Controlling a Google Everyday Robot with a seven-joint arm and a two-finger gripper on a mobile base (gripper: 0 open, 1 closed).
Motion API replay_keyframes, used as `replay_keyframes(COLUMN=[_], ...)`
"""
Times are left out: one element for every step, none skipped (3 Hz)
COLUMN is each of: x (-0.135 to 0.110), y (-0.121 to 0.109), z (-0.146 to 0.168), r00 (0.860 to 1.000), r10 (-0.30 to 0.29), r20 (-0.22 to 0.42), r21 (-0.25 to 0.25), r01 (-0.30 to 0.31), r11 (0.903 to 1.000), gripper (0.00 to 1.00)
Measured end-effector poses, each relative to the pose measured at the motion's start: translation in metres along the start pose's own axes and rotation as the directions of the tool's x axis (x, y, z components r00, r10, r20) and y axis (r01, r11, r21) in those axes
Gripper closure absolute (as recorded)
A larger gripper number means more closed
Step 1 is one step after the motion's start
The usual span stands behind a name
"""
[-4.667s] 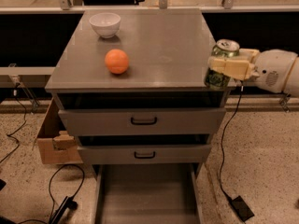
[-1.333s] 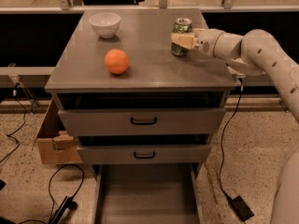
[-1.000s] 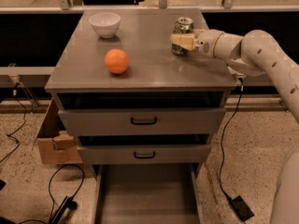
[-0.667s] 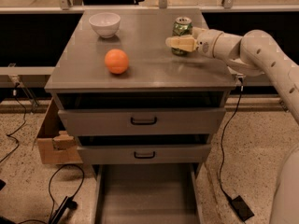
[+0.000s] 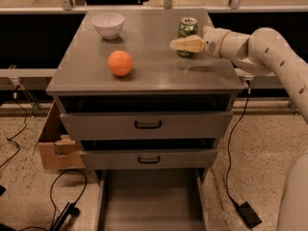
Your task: Pick green can from bottom drawer and place on counter
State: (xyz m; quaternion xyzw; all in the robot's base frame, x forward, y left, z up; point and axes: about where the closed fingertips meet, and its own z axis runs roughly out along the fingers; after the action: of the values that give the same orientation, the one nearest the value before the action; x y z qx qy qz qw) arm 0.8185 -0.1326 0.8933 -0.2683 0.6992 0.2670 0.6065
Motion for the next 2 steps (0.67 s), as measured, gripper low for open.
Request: replay_keyframes(x=[-0.026, -0.059], y=[0.007, 0.021], z=[-0.025, -0.084], r00=[0.995, 0.963], r10=[-0.071, -0.170], r20=[-0.070, -0.207], r21=[0.007, 0.021], r01=[0.071, 0.179], r11=[0.9974, 0.9837], gripper=[0.00, 0.00])
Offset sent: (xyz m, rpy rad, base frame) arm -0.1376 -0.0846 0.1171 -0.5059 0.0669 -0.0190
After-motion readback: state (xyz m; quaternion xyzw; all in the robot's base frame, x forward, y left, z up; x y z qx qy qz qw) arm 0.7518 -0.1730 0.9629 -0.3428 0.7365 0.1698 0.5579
